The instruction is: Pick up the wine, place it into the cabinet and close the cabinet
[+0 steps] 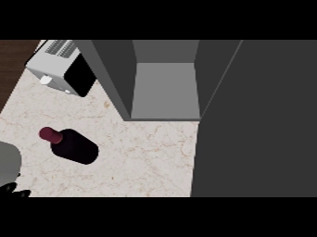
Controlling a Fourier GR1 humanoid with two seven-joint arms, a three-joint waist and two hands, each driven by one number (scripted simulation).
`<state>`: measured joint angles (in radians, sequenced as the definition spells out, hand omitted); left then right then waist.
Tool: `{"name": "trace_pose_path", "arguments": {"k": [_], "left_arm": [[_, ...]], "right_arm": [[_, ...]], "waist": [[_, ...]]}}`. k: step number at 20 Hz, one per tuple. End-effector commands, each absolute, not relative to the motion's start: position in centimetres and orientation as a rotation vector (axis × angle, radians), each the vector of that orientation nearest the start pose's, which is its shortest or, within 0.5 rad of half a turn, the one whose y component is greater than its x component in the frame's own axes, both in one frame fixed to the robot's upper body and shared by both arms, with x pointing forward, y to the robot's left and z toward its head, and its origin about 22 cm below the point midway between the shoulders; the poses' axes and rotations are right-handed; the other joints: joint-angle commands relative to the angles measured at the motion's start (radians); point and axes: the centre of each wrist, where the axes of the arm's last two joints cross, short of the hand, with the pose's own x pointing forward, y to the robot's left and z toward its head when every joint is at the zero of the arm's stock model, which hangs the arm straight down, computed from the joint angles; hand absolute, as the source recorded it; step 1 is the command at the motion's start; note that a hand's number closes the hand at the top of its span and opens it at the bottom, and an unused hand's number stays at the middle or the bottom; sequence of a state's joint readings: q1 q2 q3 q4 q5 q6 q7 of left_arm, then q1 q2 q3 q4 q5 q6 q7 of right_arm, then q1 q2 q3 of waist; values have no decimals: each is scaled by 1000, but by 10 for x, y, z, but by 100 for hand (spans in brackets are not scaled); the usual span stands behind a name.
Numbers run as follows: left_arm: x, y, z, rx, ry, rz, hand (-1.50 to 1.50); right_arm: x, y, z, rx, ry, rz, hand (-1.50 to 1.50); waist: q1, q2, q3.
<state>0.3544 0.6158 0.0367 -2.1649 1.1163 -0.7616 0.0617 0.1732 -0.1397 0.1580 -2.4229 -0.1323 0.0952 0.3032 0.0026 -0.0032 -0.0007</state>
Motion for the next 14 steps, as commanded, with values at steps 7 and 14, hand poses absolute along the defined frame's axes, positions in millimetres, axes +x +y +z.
{"name": "trace_pose_path", "arguments": {"k": [7, 14], "left_arm": [[119, 337, 151, -1117, -1631, -408, -150], [145, 362, 174, -1051, -1660, -333, -150]], "right_arm": [[131, -205, 196, 219, -1936, 215, -150], [136, -214, 182, 218, -1928, 236, -150]], "waist": [[15, 0, 0], [-2, 2, 1]]}}
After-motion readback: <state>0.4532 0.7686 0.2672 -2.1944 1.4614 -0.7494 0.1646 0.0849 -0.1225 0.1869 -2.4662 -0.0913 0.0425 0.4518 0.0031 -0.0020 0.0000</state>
